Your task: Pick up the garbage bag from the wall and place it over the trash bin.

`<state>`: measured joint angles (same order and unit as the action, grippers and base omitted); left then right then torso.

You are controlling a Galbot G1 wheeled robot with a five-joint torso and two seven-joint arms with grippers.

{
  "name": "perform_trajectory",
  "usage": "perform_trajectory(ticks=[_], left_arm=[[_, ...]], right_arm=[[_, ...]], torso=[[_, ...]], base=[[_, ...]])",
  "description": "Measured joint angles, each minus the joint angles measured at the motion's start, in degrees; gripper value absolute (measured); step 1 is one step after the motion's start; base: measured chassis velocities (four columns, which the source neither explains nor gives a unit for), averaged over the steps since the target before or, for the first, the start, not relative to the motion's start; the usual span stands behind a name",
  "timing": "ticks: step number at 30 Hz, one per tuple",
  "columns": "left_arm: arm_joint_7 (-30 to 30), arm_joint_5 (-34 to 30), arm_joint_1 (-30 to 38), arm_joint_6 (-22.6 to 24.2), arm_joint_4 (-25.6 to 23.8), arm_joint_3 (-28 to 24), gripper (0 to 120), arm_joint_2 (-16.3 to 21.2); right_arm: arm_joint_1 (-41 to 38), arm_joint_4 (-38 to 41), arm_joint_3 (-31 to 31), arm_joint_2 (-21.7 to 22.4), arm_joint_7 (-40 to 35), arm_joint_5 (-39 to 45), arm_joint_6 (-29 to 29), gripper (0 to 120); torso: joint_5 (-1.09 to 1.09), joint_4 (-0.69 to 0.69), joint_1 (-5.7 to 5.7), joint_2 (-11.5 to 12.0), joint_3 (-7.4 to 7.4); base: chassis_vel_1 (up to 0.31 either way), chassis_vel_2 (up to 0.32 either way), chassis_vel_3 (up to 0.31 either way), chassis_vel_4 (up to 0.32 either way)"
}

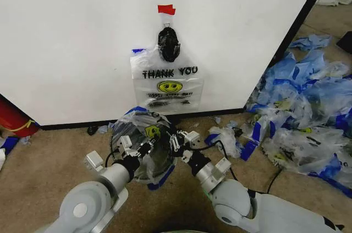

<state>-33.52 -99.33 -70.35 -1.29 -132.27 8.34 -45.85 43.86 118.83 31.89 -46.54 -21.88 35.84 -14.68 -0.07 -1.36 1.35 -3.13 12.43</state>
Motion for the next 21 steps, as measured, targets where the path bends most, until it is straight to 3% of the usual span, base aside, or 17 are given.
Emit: perform_trajectory(ticks=[21], left_arm=[[-2.43, 0.19, 12.06, -1.17, 10.35, -10.05, 0, -3.55]], right_arm=[[0.62, 0.71, 0.03, 2.09, 1.68, -1.55, -0.31, 0]], torso=[[0.00, 0.00, 0.00, 0.00, 0.00]], base=[[0.000, 0.000, 0.000, 0.000]])
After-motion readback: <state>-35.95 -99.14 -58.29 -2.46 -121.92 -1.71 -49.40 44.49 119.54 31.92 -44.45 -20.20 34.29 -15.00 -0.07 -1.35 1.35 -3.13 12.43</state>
